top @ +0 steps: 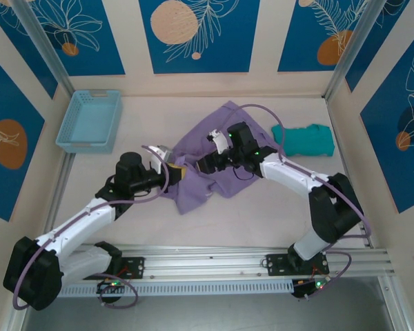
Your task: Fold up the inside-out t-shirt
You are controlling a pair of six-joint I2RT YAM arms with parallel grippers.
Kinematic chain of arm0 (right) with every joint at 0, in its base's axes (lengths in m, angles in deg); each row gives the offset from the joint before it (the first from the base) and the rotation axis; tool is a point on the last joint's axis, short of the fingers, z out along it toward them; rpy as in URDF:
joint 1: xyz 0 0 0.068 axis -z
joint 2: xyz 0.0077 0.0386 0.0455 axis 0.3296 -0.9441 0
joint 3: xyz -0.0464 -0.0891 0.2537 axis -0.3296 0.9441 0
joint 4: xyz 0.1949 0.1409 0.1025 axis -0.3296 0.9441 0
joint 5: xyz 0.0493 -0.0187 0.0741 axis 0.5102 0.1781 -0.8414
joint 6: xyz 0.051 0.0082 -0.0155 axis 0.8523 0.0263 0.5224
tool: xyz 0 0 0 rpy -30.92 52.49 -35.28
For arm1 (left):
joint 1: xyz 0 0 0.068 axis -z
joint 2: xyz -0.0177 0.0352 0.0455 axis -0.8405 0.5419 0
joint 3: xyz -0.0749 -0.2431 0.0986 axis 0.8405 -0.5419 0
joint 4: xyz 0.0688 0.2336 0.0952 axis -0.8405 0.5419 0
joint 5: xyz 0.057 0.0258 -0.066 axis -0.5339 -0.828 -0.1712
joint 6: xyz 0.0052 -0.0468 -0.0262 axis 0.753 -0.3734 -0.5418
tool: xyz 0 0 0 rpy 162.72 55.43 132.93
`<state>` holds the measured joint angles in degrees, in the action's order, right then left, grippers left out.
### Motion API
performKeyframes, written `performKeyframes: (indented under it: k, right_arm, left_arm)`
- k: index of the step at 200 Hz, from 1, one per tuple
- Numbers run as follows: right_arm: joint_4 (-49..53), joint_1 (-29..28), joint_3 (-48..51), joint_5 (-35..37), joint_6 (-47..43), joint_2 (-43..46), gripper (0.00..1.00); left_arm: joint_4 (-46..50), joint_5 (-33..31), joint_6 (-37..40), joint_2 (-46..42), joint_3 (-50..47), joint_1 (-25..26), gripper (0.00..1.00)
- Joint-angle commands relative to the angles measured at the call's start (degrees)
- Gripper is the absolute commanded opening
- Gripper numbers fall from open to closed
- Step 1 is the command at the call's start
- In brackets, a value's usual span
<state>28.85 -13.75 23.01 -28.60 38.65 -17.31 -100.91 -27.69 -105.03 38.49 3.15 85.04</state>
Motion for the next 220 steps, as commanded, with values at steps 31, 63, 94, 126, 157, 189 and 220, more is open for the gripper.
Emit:
performKeyframes:
  k: [31, 63, 94, 126, 157, 189, 220]
  right_arm:
    - [-5.05, -1.88, -3.91, -5.89, -3.14, -6.66, 0.59]
    - [-4.59, 0.53, -2.78, -3.22, 2.35, -1.67, 0.1]
    - [-10.82, 4.22, 4.08, -10.64, 11.19, 7.66, 0.0]
    - [-11.63, 3.9, 6.36, -11.26, 14.73, 11.28, 0.0]
    - [-9.06, 3.82, 5.42, -10.51, 15.8, 10.77, 0.0]
    - [-6.15, 2.98, 4.15, -10.06, 15.28, 10.38, 0.0]
    - [-4.67, 2.92, 4.0, -10.26, 14.7, 10.6, 0.0]
  left_arm:
    - [0.85, 0.93, 2.04, -1.18, -0.86, -0.55, 0.0]
    - [3.44, -7.29, 0.06, -0.69, -1.71, -0.53, 0.0]
    - [8.75, -15.92, -1.0, 3.43, -0.66, -0.52, 0.08]
    - [13.81, -17.2, 0.93, 6.4, 2.68, 0.23, 0.28]
    - [15.32, -20.66, 3.98, 0.43, 2.68, 3.37, 0.53]
    - [17.42, -23.45, 9.76, -2.64, 5.69, 9.19, 0.66]
    - [19.79, -25.02, 14.5, 3.12, 12.52, 11.12, 0.69]
